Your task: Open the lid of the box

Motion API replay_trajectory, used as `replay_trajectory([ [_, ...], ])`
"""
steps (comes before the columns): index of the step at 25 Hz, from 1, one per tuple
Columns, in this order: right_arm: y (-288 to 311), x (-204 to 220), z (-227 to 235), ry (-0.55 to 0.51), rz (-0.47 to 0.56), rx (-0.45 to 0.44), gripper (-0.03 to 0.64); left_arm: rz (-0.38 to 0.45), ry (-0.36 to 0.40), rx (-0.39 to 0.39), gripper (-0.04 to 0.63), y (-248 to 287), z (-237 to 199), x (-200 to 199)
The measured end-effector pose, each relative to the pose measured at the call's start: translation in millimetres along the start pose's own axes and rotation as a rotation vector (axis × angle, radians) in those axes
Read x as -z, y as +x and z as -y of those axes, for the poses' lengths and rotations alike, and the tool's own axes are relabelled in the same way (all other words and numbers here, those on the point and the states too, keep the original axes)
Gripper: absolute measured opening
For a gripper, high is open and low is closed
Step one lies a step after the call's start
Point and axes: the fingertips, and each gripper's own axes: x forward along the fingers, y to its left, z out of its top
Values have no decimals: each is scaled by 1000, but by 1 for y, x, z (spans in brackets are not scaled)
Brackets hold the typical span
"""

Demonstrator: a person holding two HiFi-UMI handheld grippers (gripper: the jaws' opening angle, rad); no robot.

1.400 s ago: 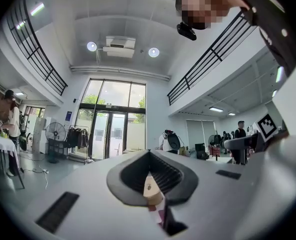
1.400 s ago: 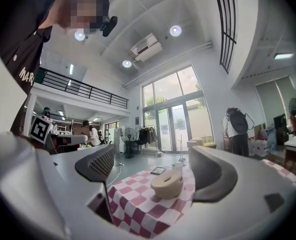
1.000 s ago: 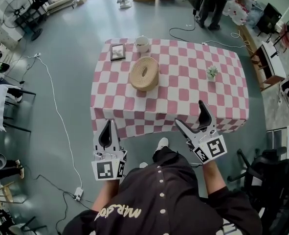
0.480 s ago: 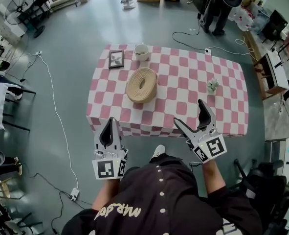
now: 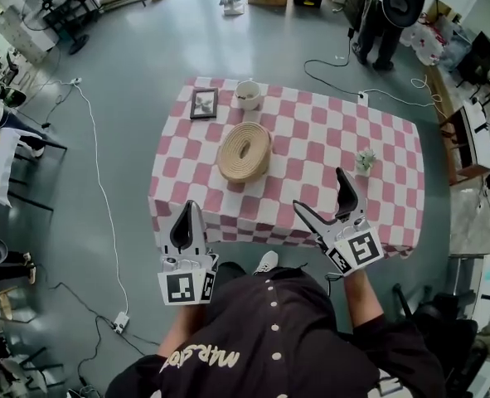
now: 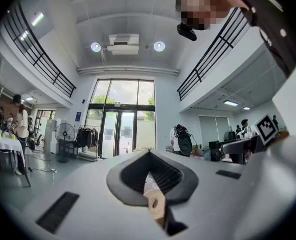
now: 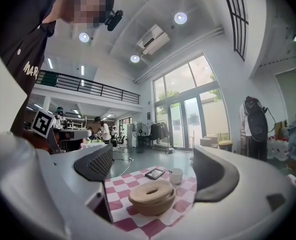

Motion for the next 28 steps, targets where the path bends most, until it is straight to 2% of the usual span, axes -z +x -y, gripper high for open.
replay_trajectory([
  [10, 31, -1, 1, -37, -10, -30, 486, 10, -10, -23, 6, 17, -19, 4],
  [26, 119, -17, 4, -57, 15, 22, 485, 35, -21, 43, 6, 93, -85, -4],
  [28, 126, -16, 4, -58, 11, 31, 467, 35, -25, 57, 6, 101, -91, -4],
])
